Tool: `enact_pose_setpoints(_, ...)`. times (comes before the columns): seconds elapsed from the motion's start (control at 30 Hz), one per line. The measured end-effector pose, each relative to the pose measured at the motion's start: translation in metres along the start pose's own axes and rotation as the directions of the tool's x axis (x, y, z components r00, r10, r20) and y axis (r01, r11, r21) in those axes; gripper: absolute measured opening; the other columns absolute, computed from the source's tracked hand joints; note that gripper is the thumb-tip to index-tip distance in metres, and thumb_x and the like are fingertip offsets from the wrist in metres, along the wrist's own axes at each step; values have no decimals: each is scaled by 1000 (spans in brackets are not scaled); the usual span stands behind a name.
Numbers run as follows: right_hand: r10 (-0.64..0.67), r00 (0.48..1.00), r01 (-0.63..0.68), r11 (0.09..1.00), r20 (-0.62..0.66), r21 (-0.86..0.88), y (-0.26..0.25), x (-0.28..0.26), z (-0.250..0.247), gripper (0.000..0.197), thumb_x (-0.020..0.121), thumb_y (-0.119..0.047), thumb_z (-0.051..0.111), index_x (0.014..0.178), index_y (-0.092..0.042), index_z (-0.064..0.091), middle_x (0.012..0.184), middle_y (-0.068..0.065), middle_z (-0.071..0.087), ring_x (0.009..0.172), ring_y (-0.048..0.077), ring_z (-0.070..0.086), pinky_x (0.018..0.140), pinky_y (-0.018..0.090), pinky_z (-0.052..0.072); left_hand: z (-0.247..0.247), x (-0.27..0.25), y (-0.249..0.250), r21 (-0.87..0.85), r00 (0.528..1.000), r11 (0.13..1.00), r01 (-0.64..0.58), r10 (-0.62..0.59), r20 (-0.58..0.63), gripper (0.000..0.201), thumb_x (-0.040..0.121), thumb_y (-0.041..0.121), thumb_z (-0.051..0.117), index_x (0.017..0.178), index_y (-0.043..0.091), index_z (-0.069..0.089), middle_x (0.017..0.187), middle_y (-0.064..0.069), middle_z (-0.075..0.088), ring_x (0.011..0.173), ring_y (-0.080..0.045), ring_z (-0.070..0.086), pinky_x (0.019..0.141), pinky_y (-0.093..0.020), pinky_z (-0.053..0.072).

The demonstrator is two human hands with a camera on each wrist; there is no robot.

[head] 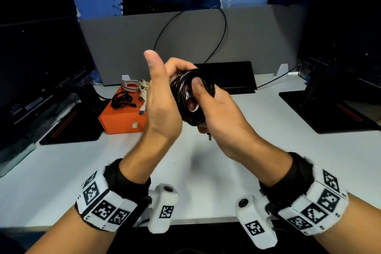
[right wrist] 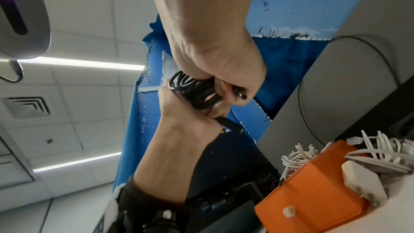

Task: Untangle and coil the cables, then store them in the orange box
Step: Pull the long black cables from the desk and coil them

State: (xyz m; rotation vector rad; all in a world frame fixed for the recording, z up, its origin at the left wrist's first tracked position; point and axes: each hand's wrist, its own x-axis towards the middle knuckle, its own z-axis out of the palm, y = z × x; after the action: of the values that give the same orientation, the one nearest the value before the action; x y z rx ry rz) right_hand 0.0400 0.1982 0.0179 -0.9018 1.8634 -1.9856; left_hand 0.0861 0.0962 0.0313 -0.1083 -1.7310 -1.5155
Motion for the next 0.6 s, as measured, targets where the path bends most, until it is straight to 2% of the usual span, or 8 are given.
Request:
enact_pose_setpoints(0.1, -45, 999, 45, 997, 1, -58, -2, 6, -9, 29, 108, -44, 47, 99, -24, 66, 66, -14, 57, 53, 3, 49, 49, 21, 38, -9, 8, 1, 165, 999, 986, -6, -2, 49, 65, 97, 67, 24, 86, 23, 71, 75, -3, 71, 75, -21, 68, 76, -50, 55)
enact_pose_setpoints(0.17, -123, 992, 118, 972, -14, -202, -5, 13, -19, 31, 107, -44, 49, 111, -20, 68, 71, -14, 59, 56, 0, 51, 55, 21, 40, -21, 13, 3, 266, 980, 963, -39, -15, 197, 65, 97, 70, 25, 95, 25, 72, 82, 1, 73, 83, -18, 70, 82, -49, 57)
enact_pose_setpoints(0.23, -163, 986, 148, 942, -26, -303, -4, 18, -24, 31, 106, -46, 51, 102, -19, 65, 75, -13, 60, 61, 1, 52, 61, 24, 40, -31, 17, 5, 380, 942, 920, -90, -45, 332, 73, 93, 80, 26, 106, 21, 67, 87, 4, 71, 87, -19, 69, 83, -37, 55)
enact_pose_setpoints(0.3, -150, 989, 141, 933, -2, -330, -1, 19, -28, 28, 105, -44, 53, 90, -21, 60, 71, -13, 58, 59, 2, 49, 59, 24, 38, -38, 20, 4, 570, 923, 803, -175, -68, 379, 60, 90, 79, 37, 103, 26, 62, 86, 11, 70, 85, -8, 66, 79, -21, 48)
enact_pose_setpoints(0.37, -96, 994, 107, 959, 57, -261, -1, 19, -29, 25, 104, -34, 55, 82, -22, 59, 69, -12, 57, 55, 2, 45, 53, 20, 34, -41, 25, 3, 696, 931, 691, -192, -95, 352, 47, 88, 74, 50, 98, 29, 60, 84, 14, 70, 82, -4, 66, 74, -23, 49)
enact_pose_setpoints(0.47, -16, 982, 16, 1000, 190, 0, -6, 19, -32, 33, 102, -29, 59, 71, -22, 55, 65, -4, 52, 51, 8, 34, 49, 22, 23, -40, 29, -4, 577, 945, 813, -81, -120, 303, 50, 84, 69, 58, 98, 21, 63, 79, 9, 70, 71, -4, 65, 65, -35, 52)
enact_pose_setpoints(0.53, 9, 956, -58, 985, 292, 161, -10, 18, -37, 31, 102, -31, 58, 73, -21, 56, 62, -6, 48, 47, 6, 27, 51, 25, 16, -38, 29, -6, 425, 947, 905, -14, -124, 296, 47, 85, 62, 62, 94, 15, 62, 74, 6, 67, 61, -4, 59, 57, -25, 47)
enact_pose_setpoints(0.6, 10, 914, -135, 951, 406, 279, -12, 18, -43, 24, 101, -30, 58, 79, -21, 60, 63, -9, 47, 47, 5, 24, 55, 27, 14, -35, 28, -5, 324, 947, 946, 27, -129, 296, 41, 92, 51, 62, 92, 10, 60, 76, -10, 69, 61, -7, 59, 56, -22, 46)
